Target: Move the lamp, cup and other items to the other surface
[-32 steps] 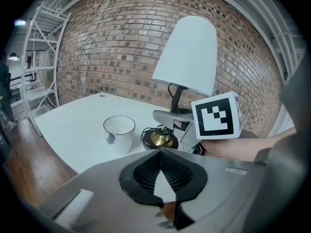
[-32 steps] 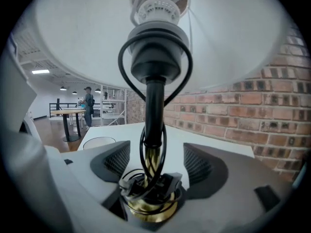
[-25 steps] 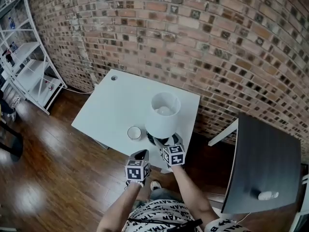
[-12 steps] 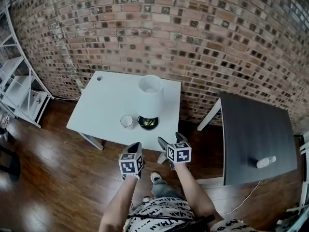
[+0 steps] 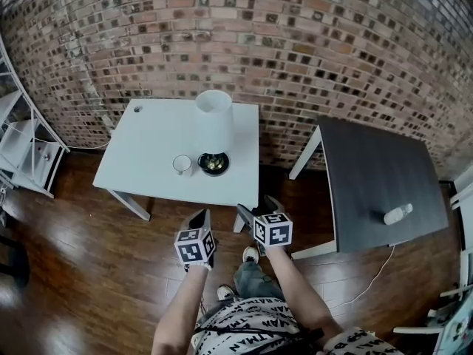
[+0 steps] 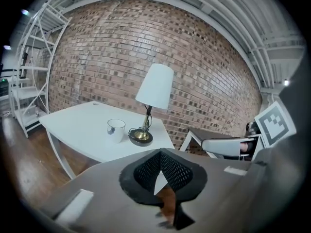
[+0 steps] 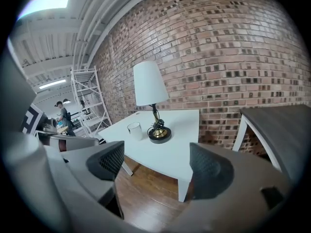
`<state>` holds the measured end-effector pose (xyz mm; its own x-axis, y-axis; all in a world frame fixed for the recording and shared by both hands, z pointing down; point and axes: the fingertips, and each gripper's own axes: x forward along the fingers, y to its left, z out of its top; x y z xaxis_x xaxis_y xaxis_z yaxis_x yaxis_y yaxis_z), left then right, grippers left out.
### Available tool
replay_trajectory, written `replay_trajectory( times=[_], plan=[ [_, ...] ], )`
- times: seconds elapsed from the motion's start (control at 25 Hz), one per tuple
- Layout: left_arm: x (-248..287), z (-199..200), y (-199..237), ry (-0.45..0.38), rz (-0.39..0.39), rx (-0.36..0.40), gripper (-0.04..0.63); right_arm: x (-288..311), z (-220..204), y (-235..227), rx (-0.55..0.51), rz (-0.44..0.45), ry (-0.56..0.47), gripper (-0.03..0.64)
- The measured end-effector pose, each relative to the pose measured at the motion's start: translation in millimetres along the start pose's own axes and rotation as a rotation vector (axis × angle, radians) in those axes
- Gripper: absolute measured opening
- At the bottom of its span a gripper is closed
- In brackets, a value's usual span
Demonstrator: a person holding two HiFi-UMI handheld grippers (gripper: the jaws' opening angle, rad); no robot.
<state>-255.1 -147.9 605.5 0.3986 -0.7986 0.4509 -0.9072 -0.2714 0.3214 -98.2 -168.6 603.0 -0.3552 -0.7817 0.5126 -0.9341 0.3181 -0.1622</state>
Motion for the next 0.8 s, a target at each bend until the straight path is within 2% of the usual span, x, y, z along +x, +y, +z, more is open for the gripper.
replay_trajectory(
  times=[0.2, 0.32, 0.48, 0.8],
  plan=[
    [-2, 2, -23, 0.002, -0.06, 0.01, 0.003, -22, -6, -17, 0.025, -0.067, -0.011, 0.431],
    [12, 3, -56, 0.005, -0.116, 0.041, 0.003, -37, -13, -49, 0.041, -0.123, -0.012, 0.433],
    [48, -12, -144, 0.045, -0.254, 0.109, 0.003, -89, -30, -138, 0.118, -0.277, -0.046, 0.433],
    [109, -60, -365, 0.145, -0.559, 0.279, 0.003, -235, -75, -336, 0.321, -0.61, -0.127, 0.433]
  ],
)
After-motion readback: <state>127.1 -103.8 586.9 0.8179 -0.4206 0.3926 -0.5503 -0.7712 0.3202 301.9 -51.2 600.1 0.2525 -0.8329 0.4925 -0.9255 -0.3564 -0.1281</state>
